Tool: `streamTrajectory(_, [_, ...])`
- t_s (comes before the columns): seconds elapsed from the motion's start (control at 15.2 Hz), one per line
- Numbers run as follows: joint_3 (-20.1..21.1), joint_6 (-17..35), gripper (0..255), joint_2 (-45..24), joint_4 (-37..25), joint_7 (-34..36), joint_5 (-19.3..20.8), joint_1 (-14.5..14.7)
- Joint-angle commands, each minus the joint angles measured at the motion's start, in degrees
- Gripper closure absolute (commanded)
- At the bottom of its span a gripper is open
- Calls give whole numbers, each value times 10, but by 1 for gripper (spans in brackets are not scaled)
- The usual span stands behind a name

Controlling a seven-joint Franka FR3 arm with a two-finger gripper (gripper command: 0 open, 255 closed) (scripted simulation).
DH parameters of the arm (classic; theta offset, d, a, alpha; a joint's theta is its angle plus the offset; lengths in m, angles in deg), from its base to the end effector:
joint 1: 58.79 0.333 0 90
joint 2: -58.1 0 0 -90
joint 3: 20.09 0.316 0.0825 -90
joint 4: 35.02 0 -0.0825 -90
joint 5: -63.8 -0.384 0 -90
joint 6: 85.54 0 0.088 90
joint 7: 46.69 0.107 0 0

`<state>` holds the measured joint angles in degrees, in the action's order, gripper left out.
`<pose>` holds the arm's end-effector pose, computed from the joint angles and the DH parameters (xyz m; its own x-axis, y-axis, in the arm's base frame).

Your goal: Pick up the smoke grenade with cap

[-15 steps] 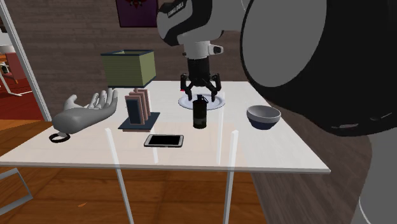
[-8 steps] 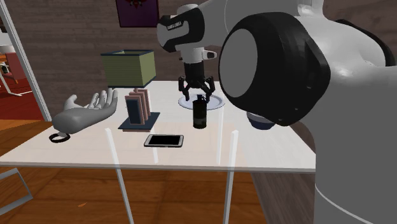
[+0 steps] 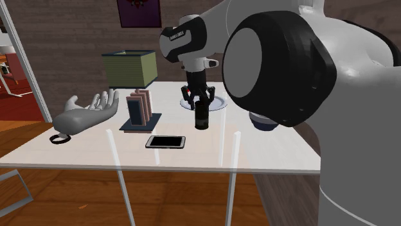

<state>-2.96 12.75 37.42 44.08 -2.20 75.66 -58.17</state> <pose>0.6471 0.1542 0.5151 0.8983 -0.4350 0.0622 -0.4389 -0.8950 0.0792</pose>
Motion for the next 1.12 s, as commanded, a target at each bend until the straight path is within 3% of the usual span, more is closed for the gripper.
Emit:
streamTrajectory(0.0, [0,0,255,-1,0,0,0,0])
streamTrajectory(0.46, [0,1,255,0,1,0,0,0])
streamTrajectory(1.06, [1,-75,255,-13,-88,-7,2,9])
